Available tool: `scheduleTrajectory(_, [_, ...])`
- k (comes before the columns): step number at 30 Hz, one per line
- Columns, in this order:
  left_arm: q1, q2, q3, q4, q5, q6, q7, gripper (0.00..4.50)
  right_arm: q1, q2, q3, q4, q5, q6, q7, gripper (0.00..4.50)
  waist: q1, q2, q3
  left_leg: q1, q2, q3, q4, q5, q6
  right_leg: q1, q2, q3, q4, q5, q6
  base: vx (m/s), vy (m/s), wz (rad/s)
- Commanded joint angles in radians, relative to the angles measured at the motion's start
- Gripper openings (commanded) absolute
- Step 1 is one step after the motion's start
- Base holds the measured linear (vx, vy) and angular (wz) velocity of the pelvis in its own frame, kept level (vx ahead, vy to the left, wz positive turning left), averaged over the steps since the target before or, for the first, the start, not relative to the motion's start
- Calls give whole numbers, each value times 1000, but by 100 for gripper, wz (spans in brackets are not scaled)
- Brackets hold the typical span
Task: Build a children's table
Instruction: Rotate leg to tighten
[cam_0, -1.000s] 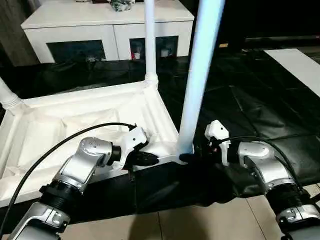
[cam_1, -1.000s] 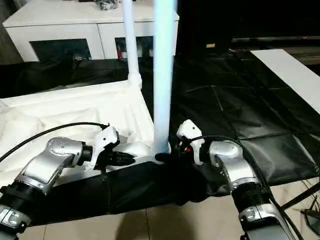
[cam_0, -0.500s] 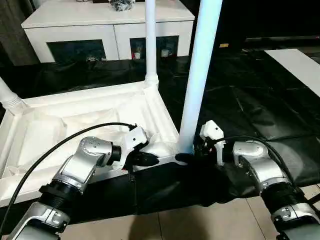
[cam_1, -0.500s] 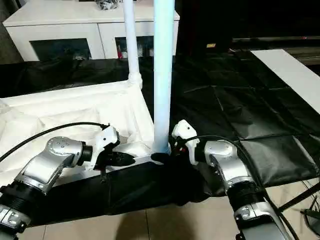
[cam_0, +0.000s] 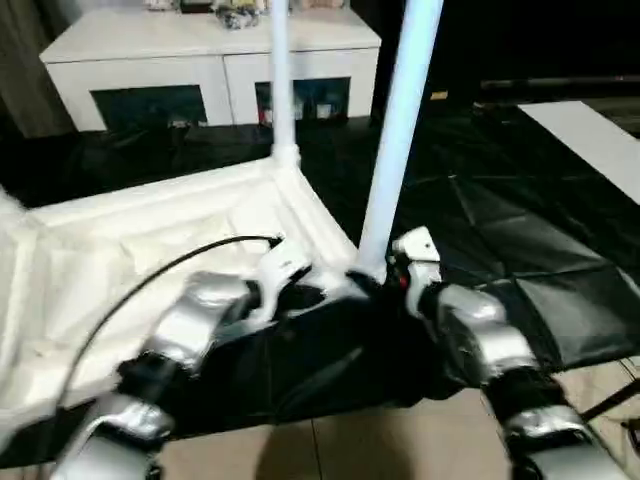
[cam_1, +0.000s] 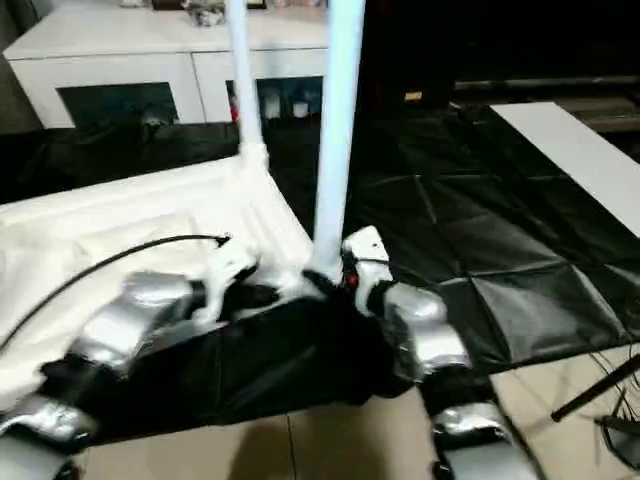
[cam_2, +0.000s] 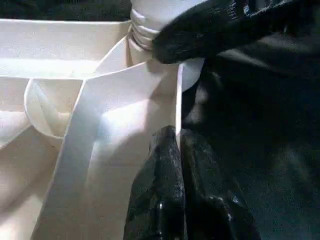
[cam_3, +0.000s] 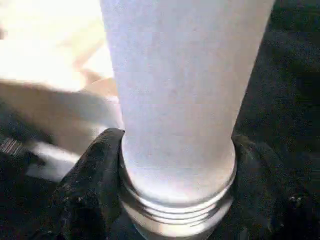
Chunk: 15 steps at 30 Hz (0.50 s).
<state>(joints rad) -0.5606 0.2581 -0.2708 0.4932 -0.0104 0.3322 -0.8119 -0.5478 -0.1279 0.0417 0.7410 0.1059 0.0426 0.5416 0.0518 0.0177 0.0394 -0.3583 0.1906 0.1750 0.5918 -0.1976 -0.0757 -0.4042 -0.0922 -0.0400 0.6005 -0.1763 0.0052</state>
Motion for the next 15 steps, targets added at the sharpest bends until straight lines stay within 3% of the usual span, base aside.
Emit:
scheduleTrajectory(1, [-7,-23,37,55,16,37,123,0,-11,28,-31,27,4,30,-107,272,-1,-5,-51,6,27,-7,-88,-285,-12,37,-42,27,-77,-312,-197,0,0,0])
scheduleTrajectory(2, [-28,-67,56,86,28,38,216,0,-24,76,-49,63,-12,33,-246,272,-1,-5,-52,6,25,-5,-86,-269,-10,37,-40,28,-77,-281,-199,0,0,0])
scheduleTrajectory(7, [-57,-134,76,152,44,4,332,0,-54,172,-65,131,-25,33,-415,272,-1,-6,-55,2,22,-4,-84,-242,-3,39,-40,29,-74,-246,-197,0,0,0])
scheduleTrajectory(9, [-65,-143,71,173,47,-18,344,0,-55,206,-38,125,-26,10,-364,272,2,-8,-56,3,21,-3,-82,-232,10,40,-39,28,-73,-218,-198,0,0,0])
scheduleTrajectory(10, [-66,-143,70,174,48,-20,344,0,-54,208,-36,123,-25,6,-355,328,3,-7,-55,1,22,-3,-83,-232,15,41,-40,28,-73,-214,-197,0,0,0])
scheduleTrajectory(13, [-38,-106,34,132,53,-64,249,0,-42,178,-10,61,-40,-43,-275,351,6,-8,-54,-3,23,-3,-85,-237,33,43,-42,27,-75,-225,-189,0,0,0])
scheduleTrajectory(14, [-35,-101,30,128,54,-71,237,0,-44,169,-11,61,-44,-48,-274,361,-2,-11,-54,-15,22,-8,-89,-228,34,52,-42,24,-72,-232,-179,0,0,0])
scheduleTrajectory(15, [-29,-92,28,119,53,-68,223,0,-46,156,-17,56,-38,-47,-261,370,-6,-8,-55,-15,23,-10,-89,-222,29,52,-44,22,-74,-244,-176,0,0,0])
